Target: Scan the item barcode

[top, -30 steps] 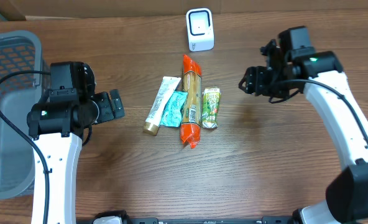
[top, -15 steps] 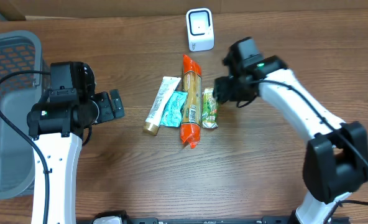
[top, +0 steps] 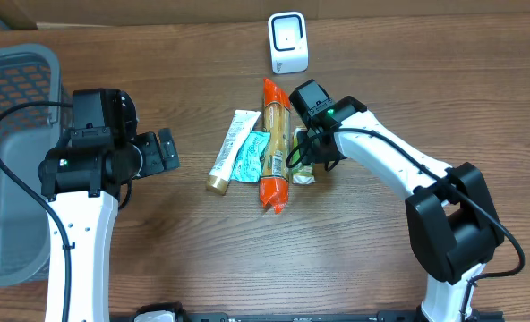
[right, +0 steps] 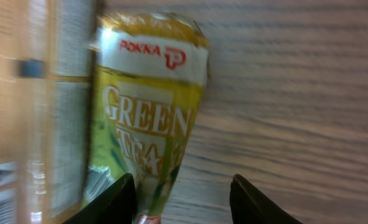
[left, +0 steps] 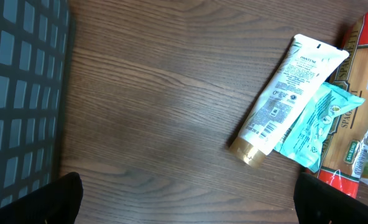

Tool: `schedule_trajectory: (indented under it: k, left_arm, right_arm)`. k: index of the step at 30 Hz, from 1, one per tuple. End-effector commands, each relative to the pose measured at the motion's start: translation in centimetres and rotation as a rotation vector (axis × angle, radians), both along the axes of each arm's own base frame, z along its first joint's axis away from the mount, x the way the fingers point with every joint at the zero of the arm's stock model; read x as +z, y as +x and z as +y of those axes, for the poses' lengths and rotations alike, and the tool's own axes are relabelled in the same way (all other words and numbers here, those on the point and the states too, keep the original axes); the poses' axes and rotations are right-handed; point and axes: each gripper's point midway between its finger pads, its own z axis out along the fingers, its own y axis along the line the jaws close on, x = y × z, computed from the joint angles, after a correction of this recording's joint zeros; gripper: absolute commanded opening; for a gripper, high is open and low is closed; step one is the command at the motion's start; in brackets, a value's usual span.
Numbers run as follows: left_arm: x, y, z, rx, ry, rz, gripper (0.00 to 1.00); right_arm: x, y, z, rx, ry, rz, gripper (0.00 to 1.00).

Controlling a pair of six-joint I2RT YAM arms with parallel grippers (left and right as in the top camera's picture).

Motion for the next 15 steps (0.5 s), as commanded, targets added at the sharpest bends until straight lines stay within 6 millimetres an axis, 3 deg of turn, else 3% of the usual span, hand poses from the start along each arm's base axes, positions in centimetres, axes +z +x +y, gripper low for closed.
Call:
schedule_trajectory:
  k: [1, 8, 15]
  left_arm:
    - [0.1, -0.1, 0.0, -0.017, 0.005, -0.003, 1.0]
    - [0.1, -0.1, 0.0, -0.017, 0.005, -0.003, 0.99]
    - [0.1, -0.1, 0.0, -0.017, 0.005, -0.003, 1.0]
  right_arm:
    - [-0.9, 0.1, -2.7, -0.058, -0.076, 0.025, 0.48]
    - [-1.4, -0.4, -5.6, -0.08, -0.108, 0.097, 0.49]
    - [-1.5, -0.1, -8.1, -0.077, -0.101, 0.137, 0.61]
